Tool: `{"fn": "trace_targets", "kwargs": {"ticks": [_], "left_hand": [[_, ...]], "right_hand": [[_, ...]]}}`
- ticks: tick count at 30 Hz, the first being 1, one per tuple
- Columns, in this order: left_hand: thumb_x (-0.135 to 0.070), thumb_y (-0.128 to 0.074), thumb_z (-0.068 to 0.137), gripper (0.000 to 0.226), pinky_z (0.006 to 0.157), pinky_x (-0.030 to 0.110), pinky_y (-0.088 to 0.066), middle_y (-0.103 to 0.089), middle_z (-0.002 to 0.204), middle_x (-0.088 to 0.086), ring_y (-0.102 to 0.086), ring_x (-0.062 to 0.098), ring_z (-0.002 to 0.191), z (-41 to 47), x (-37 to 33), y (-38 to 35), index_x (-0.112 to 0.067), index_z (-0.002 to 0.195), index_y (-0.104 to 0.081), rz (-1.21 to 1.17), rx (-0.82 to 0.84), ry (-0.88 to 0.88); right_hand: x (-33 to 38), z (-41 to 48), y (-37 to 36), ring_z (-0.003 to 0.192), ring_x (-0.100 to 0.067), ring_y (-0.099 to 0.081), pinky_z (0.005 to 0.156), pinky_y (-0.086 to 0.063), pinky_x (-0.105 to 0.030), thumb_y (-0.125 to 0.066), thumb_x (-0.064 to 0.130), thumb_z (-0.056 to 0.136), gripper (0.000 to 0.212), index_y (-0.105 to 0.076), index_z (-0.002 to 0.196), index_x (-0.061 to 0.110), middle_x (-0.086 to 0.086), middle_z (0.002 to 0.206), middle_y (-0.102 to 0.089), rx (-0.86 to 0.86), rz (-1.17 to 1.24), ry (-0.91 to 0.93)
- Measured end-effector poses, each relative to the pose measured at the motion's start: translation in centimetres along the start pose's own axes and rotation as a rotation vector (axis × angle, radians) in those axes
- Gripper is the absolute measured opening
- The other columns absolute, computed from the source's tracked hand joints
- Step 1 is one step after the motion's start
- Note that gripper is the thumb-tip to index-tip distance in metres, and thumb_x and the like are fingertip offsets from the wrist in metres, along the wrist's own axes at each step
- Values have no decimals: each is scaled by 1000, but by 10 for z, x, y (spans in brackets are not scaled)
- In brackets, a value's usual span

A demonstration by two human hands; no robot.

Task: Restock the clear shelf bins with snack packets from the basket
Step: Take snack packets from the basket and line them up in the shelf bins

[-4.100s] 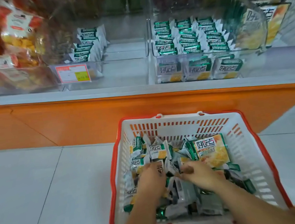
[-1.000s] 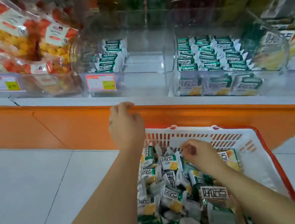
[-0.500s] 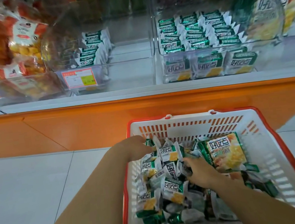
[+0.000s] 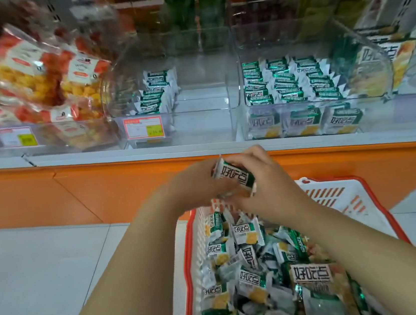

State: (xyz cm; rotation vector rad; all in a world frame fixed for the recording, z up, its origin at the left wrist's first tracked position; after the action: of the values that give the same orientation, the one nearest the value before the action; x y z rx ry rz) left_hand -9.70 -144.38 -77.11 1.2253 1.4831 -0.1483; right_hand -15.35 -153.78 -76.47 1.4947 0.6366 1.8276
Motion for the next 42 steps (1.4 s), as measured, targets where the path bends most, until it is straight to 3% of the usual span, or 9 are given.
{"fn": "trace_targets", "kwargs": {"ticks": [4,13,16,19,24,29,36,39,42], "left_hand": [[-22,-64,89,10,84,40,-53,-72,87,-7,-67,12,83,-28,-8,43,-29,95,-62,-136,-160,-92],[-24,-66,88,17,91,45,-53,-71,97,-7,-66,17,94,-52,5,107,-31,103,-64,-338,-434,-186],[-19,-61,91,26,93,34,-50,-65,106,-16,-61,-1,93,-47,26,136,-31,114,-57,-483,-701,-149],[-12,-57,93,36,72,9,-44,-58,124,-7,-55,-10,91,-45,46,156,-27,126,-54,-503,-915,-77],[-14,-56,94,40,50,4,-39,-49,134,-5,-52,-15,73,-30,67,159,-29,131,-50,-476,-909,41],[-14,-55,94,38,70,18,-38,-50,132,-8,-45,2,109,-21,74,162,-30,129,-50,-456,-896,62],[-13,-55,94,39,81,24,-41,-52,133,-6,-47,9,122,-14,76,161,-29,129,-51,-468,-910,85],[-12,-54,95,39,64,17,-40,-51,132,-6,-47,4,110,-15,77,161,-30,129,-50,-473,-911,94],[-11,-54,94,38,72,21,-44,-52,132,-6,-49,7,117,-14,77,159,-30,127,-51,-491,-910,80]], "right_hand": [[40,24,25,101,5,-47,80,-37,0,-75,34,76,60,-50,130,31,14,121,-42,3,100,35],[86,91,40,80,-19,-65,77,-55,-32,-69,25,83,16,-63,89,39,5,95,-69,149,195,-5],[86,131,50,79,-22,-65,75,-56,-29,-68,22,85,15,-62,89,36,6,94,-68,-11,223,24],[75,168,51,66,-10,-55,63,-43,-9,-68,16,86,14,-66,97,23,3,87,-63,-144,130,44],[54,205,16,70,0,-47,75,-35,-20,-66,19,87,18,-67,105,20,11,95,-57,10,-101,9],[53,219,-9,74,4,-51,78,-42,-27,-66,19,87,15,-66,103,22,13,98,-58,305,-111,4],[59,226,-45,93,-12,-62,86,-50,-27,-68,22,86,13,-71,97,16,3,99,-68,347,-52,10],[58,226,-46,91,-30,-64,85,-51,-42,-53,38,94,29,-73,96,17,-11,96,-69,418,-38,-68],[63,222,-52,91,-24,-60,88,-46,-36,-35,40,100,39,-71,106,27,0,91,-63,506,4,-79]]}}
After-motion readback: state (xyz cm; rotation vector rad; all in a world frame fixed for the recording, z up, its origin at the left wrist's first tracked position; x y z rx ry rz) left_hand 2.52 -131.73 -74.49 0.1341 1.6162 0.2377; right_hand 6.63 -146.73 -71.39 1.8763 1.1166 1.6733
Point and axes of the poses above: each hand's wrist, its own z-axis towards the middle knuckle, its own y-axis out of the back of the hand, x = y × z, the point moved 7 cm from there along z, towards the middle knuckle
